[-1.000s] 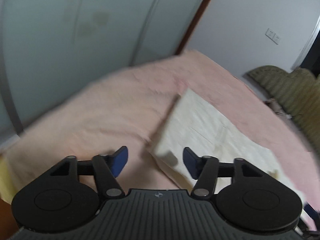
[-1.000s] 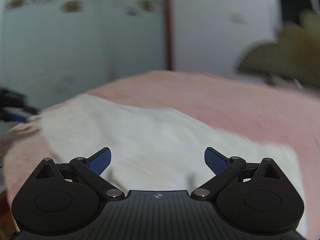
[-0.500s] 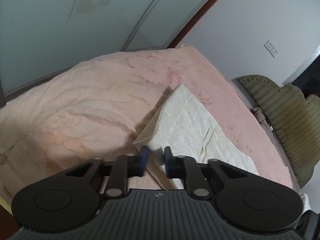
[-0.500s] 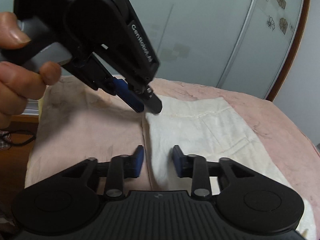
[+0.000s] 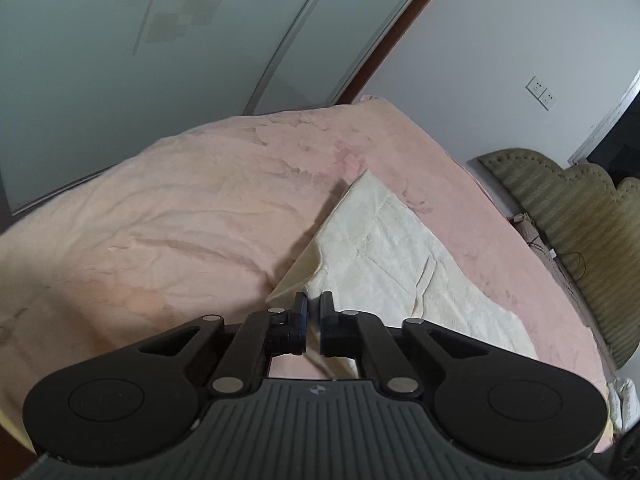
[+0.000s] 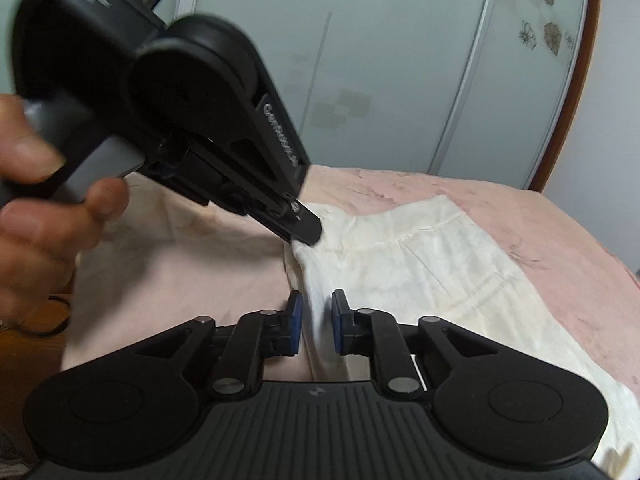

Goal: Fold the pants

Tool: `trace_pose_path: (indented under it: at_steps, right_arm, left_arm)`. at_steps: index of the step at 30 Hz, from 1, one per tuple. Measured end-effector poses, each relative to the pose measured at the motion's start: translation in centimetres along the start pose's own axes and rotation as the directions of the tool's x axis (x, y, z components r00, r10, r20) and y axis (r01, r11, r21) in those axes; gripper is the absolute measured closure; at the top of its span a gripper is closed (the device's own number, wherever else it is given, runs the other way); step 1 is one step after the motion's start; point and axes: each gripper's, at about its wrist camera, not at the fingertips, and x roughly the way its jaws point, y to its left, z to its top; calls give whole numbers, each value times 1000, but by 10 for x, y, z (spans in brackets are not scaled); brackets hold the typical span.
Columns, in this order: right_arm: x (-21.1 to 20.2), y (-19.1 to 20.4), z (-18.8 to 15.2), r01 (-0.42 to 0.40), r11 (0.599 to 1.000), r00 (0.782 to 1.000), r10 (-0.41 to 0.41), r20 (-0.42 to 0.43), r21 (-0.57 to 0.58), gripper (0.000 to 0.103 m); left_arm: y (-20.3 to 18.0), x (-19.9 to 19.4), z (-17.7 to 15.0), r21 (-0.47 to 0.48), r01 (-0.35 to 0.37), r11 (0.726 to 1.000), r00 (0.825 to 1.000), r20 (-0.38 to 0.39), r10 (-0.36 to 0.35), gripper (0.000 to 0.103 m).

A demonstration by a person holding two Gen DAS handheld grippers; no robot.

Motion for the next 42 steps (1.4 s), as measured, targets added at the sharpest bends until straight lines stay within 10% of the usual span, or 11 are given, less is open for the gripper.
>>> trace_pose_path:
  at_steps: [4,8,12,19,24,28,31,38,42]
  right_arm:
    - [-15,13,-13,88,992,996,-91,-25,-91,71]
    - [-5,25,-20,141,979,989,-146,-27,-147,70]
    - [11,49,-16,205,927,978,-210,20,-315,74]
    - [-18,-11,0,33,991,996,-43,79,127,85]
    - [-51,-53,-4,-296,915,954,273,120,272,83]
    - [-45,-66,-13,-16,970,997,33,-65,242,83]
    - [-26,-84,-34,-36,921,991,83,-104,388,83]
    - [-48,-112,-38,12,897,1000,0,-28,441,81]
    - [-74,-124,-25,30,910,999,-41,18,413,76]
  left_arm:
    - [5,-9,-1,-5,2,1000,1000,-13,-2,78]
    - [10,-9,-7,-56,65,996,997,-47,-68,40]
    - [13,7,-11,-154,148,977,982,-91,-163,33]
    - [1,44,-8,-233,229,945,964,-77,-253,30]
    - [3,71,9,-262,257,930,954,-82,-287,31]
    - [2,78,17,-235,233,944,962,-83,-259,52]
    - [-4,81,16,-157,172,973,977,-95,-189,85]
    - [-43,45,11,90,120,989,992,14,-122,89]
    - [-98,3,5,276,137,951,982,91,-168,89]
